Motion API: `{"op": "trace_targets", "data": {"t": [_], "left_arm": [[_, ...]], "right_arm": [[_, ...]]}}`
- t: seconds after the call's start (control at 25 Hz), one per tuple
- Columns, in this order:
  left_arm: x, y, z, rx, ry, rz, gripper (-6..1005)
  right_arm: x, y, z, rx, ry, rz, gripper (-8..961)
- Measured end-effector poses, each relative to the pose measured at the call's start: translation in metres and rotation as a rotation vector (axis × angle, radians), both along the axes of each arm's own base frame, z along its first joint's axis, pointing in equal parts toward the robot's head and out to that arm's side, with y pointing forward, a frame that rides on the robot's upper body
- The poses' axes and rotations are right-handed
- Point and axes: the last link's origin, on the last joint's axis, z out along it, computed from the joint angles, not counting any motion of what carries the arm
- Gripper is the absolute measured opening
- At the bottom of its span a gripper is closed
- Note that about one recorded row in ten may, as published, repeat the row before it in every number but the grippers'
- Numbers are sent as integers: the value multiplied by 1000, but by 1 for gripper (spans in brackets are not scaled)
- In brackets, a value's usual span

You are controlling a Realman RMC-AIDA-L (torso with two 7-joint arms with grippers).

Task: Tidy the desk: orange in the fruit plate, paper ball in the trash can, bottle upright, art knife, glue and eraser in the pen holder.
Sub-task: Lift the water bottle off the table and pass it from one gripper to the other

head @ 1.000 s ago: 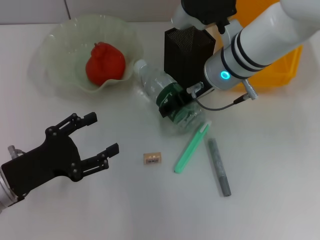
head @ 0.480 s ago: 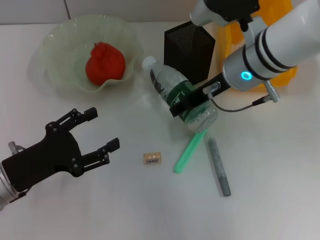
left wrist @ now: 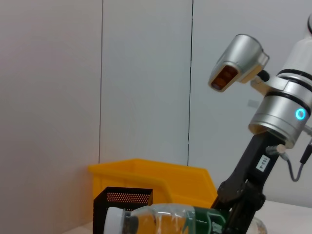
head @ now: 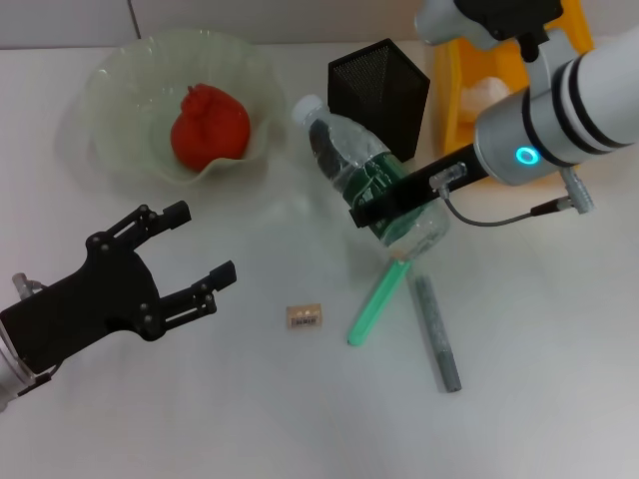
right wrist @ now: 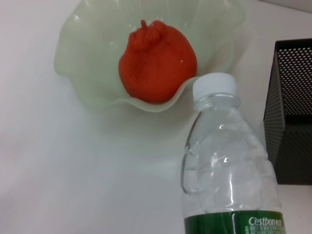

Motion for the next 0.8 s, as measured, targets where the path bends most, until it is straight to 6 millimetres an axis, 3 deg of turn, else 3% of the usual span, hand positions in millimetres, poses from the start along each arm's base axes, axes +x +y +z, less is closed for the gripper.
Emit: {"op": "trace_targets", "data": {"t": [0.24, 0.56, 0.8], "left_arm": [[1, 2, 2, 11, -14, 6, 865], [11, 11, 14, -29, -222, 106, 865], [20, 17, 16, -111, -336, 151, 864]], "right_arm": [[-4, -9, 12, 12, 15, 26, 782], [-9, -32, 45, 81, 50, 119, 786], [-8, -43, 55, 124, 123, 161, 789]]}}
